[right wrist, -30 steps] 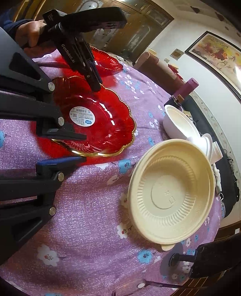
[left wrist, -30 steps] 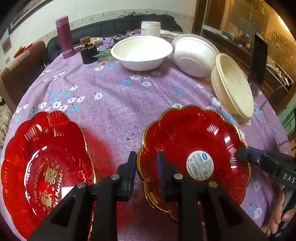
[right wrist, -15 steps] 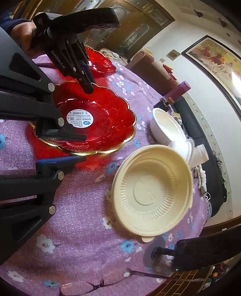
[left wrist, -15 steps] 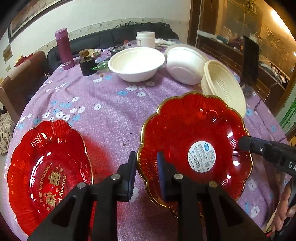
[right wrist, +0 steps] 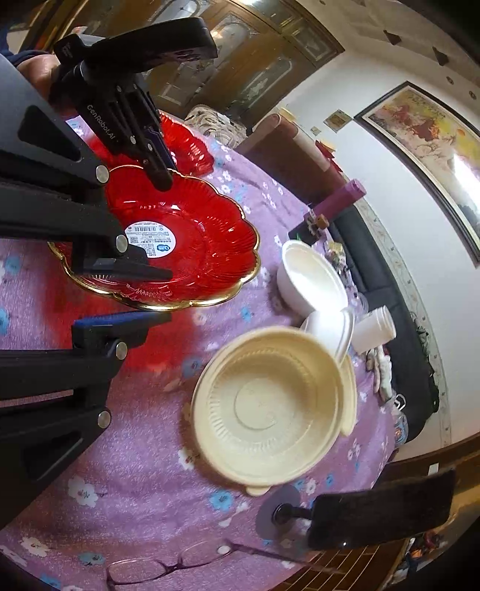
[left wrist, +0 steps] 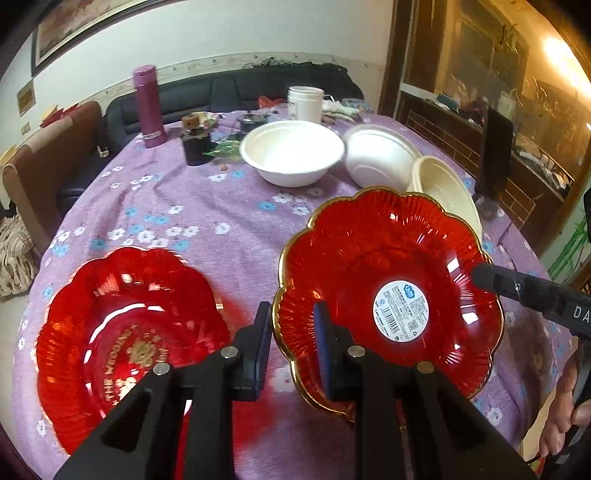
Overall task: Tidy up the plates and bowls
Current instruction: 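Grasp the rim of the small red stickered plate with the left tool, then carry the small red plate onto the large red plate with the left tool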
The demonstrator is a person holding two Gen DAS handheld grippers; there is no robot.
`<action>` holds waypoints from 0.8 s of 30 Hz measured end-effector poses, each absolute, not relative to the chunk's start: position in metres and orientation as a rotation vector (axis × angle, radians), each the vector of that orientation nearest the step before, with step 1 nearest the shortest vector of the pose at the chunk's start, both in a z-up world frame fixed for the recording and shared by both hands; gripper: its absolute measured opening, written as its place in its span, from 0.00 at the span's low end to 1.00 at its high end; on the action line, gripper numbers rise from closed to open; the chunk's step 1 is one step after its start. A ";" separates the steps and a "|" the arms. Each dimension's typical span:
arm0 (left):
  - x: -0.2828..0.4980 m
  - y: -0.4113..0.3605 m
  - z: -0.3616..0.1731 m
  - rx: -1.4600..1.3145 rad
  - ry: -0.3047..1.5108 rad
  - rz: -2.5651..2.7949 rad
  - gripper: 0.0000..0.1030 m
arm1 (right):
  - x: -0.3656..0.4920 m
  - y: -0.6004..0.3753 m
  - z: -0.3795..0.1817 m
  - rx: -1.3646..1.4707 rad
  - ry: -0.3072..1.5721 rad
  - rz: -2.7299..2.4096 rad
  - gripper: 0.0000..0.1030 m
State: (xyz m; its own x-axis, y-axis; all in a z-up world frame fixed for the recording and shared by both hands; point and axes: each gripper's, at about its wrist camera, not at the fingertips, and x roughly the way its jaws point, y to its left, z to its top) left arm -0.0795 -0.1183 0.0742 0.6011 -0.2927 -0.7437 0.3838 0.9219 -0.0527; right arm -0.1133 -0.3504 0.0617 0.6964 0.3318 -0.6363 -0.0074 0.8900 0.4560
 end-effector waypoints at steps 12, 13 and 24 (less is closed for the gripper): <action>-0.081 -0.046 0.090 0.034 0.798 -0.263 0.26 | -0.085 -0.287 0.078 0.383 0.797 0.306 0.16; -0.080 -0.039 0.090 0.027 0.797 -0.250 0.26 | -0.080 -0.278 0.079 0.371 0.802 0.319 0.16; -0.076 0.039 0.077 -0.057 0.825 -0.107 0.26 | -0.039 -0.196 0.065 0.285 0.872 0.427 0.16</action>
